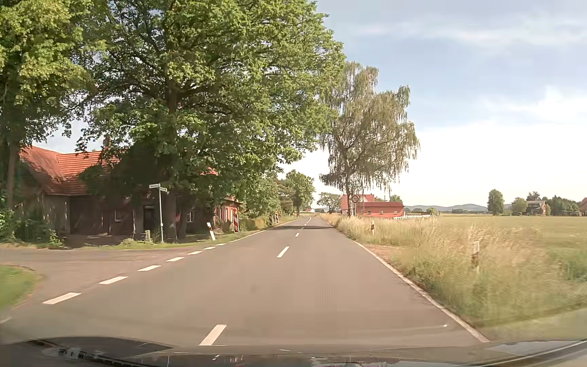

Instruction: Follow the waypoints while adhering to traffic rules and regulations

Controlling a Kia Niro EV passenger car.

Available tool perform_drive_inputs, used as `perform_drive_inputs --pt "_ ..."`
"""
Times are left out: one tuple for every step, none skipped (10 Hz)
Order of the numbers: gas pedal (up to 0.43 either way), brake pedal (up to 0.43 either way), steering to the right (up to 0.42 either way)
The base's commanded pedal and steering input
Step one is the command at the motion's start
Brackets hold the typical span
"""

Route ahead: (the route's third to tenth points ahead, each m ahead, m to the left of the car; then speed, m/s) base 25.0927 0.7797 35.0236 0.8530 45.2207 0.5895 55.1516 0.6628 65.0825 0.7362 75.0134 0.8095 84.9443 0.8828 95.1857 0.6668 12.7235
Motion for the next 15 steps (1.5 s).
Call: perform_drive_inputs --pt "0.000 0.000 -0.001" --pt "0.000 0.000 -0.001" --pt "0.000 0.000 0.000" --pt "0.000 0.000 -0.001" --pt "0.000 0.000 -0.001" --pt "0.000 0.000 -0.001" --pt "0.000 0.000 -0.001" --pt "0.000 0.000 0.000" --pt "0.000 0.000 -0.001" --pt "0.000 0.000 -0.001" --pt "0.000 0.000 0.000" --pt "0.000 0.000 -0.001" --pt "0.000 0.000 -0.001" --pt "0.008 0.000 -0.001" --pt "0.118 0.000 -0.001"
